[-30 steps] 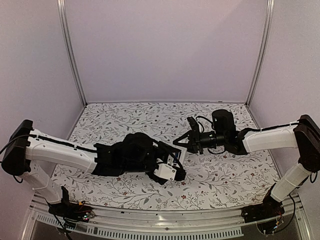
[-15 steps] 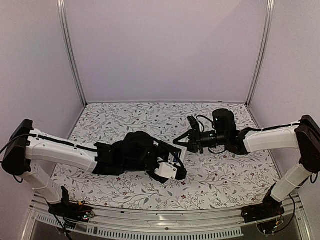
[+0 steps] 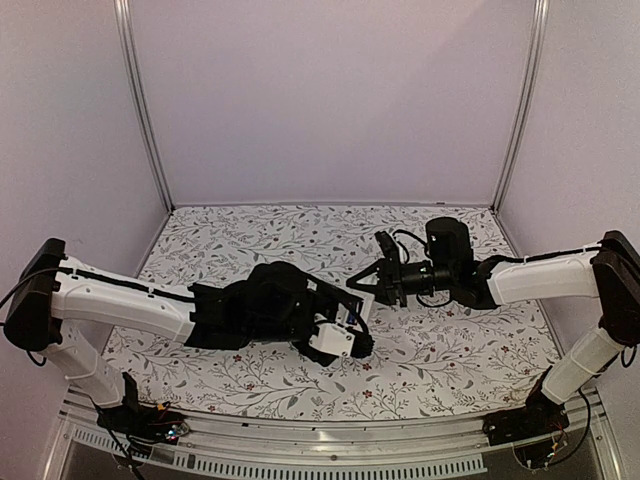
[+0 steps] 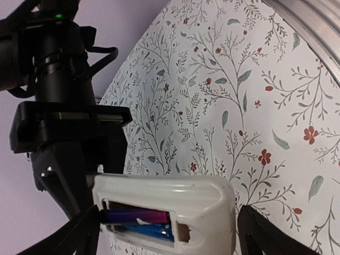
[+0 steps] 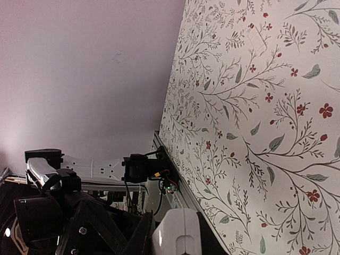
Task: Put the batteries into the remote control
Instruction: Load the battery into the battery compartment.
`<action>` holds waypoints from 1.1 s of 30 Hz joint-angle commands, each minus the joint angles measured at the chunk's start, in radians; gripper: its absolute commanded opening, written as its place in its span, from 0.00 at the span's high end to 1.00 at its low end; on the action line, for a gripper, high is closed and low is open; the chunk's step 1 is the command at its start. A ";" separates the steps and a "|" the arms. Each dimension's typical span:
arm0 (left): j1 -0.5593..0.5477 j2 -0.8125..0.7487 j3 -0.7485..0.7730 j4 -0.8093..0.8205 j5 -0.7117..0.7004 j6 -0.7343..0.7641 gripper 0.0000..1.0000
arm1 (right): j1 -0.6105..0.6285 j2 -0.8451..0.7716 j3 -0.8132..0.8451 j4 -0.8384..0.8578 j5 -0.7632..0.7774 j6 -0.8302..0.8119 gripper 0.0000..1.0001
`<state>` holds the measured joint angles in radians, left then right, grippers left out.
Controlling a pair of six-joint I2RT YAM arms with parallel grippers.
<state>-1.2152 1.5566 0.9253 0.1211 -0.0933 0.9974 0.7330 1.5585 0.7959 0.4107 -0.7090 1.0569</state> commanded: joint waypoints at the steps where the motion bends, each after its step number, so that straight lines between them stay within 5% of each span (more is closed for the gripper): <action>1: 0.011 0.015 0.021 -0.033 0.016 -0.011 0.11 | 0.008 -0.039 0.026 0.005 0.010 -0.011 1.00; 33: -0.026 0.029 -0.080 0.046 0.039 -0.041 0.15 | -0.001 -0.075 -0.002 0.243 -0.001 0.170 1.00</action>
<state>-1.2232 1.5692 0.9054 0.2371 -0.0860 0.9798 0.7338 1.5440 0.7914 0.4953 -0.7086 1.1641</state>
